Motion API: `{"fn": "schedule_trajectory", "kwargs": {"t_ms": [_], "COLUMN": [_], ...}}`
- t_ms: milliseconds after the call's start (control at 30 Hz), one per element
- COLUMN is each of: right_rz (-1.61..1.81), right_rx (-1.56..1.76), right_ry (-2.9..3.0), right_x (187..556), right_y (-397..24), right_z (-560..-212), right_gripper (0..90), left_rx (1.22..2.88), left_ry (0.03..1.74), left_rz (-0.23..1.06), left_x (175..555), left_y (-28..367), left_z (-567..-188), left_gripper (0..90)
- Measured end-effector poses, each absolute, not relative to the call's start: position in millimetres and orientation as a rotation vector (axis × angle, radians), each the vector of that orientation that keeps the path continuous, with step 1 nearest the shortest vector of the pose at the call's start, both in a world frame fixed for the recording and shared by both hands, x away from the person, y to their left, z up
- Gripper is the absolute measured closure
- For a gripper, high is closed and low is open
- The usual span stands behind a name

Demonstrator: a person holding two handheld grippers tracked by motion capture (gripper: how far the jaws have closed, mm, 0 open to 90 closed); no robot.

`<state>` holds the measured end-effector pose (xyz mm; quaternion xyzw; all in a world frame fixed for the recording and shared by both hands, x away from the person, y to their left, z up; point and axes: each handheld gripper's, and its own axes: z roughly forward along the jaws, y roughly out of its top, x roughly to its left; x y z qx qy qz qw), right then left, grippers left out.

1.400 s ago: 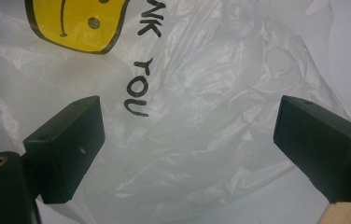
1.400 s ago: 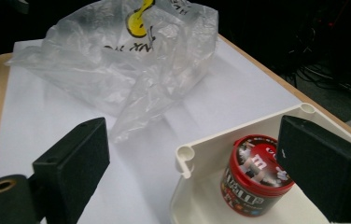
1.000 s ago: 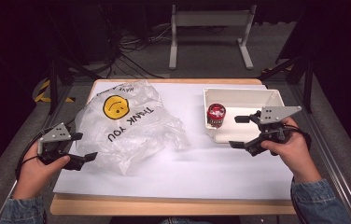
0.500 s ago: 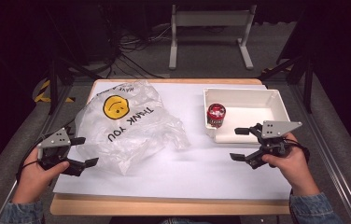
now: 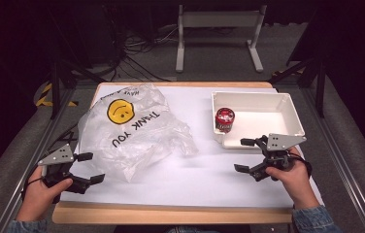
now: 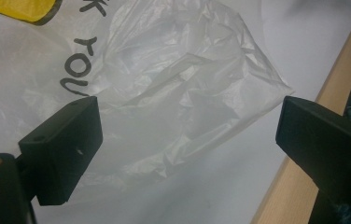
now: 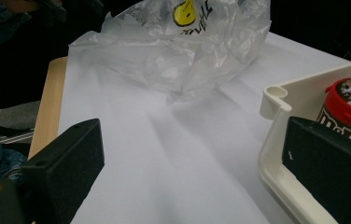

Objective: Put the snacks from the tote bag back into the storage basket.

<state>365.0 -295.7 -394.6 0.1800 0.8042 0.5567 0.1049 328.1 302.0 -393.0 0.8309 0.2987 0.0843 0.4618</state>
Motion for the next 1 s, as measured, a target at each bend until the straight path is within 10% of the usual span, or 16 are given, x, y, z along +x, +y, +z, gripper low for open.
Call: {"fn": "schedule_trajectory", "kwargs": {"t_ms": [1000], "right_rz": [1.407], "right_rx": [0.752], "right_ry": [2.463], "right_x": [360], "right_y": [-278], "right_z": [-444], "right_gripper": [3.2], "left_rx": [1.952], "left_ry": [0.663], "left_rz": [0.242], "left_x": [334], "left_y": [293], "left_z": [-442], "left_gripper": [5.3]}}
